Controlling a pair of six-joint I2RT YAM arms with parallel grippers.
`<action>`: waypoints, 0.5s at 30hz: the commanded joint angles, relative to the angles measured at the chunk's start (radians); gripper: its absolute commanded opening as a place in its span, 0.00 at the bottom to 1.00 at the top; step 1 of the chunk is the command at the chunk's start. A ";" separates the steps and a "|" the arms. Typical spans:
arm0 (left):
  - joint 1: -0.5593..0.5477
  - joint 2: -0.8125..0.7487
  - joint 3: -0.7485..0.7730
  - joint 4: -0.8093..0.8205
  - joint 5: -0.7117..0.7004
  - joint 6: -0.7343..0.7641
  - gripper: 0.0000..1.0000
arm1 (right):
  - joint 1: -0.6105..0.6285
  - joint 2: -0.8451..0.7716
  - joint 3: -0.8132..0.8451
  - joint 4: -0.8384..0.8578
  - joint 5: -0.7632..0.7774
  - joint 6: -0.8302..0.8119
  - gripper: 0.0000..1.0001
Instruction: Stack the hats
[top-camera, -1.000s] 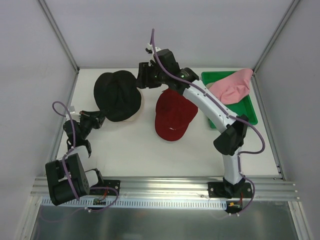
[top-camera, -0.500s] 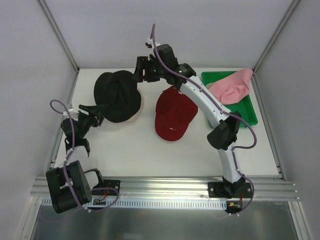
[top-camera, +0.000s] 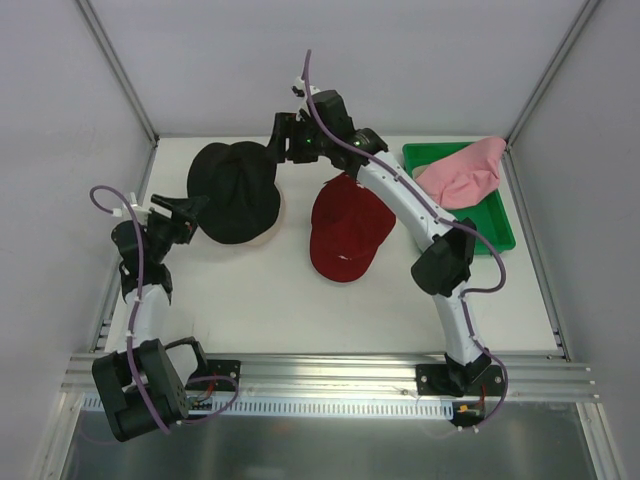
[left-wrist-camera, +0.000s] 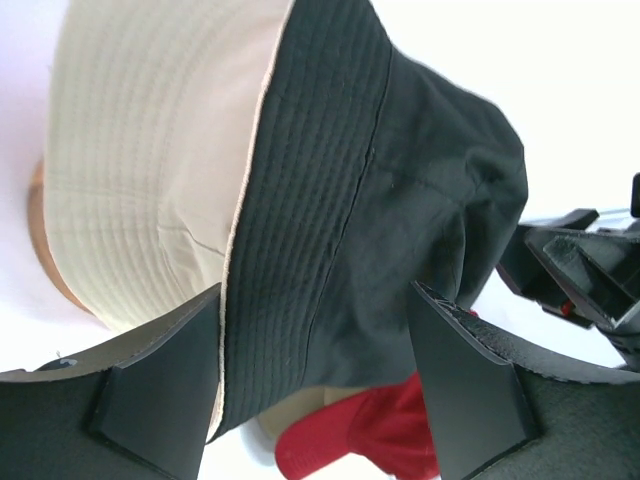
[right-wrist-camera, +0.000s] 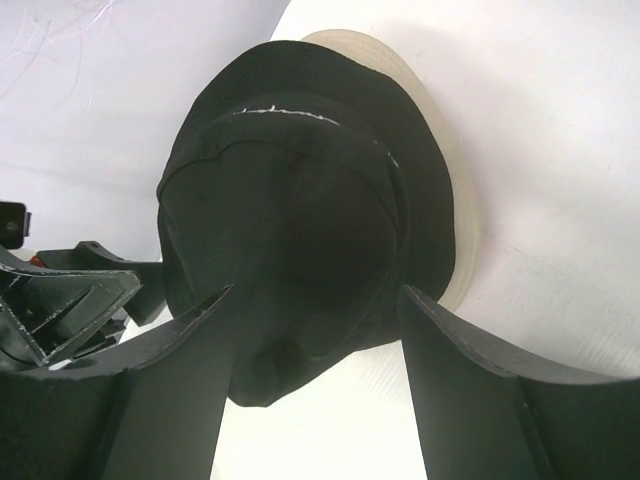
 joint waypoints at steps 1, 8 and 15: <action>0.011 -0.014 0.063 -0.067 -0.054 0.101 0.71 | -0.008 -0.003 0.016 0.050 -0.024 0.019 0.67; 0.021 0.040 0.106 -0.081 -0.089 0.141 0.70 | -0.012 0.023 0.025 0.061 -0.038 0.028 0.67; 0.022 0.098 0.149 -0.076 -0.092 0.180 0.68 | -0.014 0.045 0.017 0.075 -0.066 0.045 0.66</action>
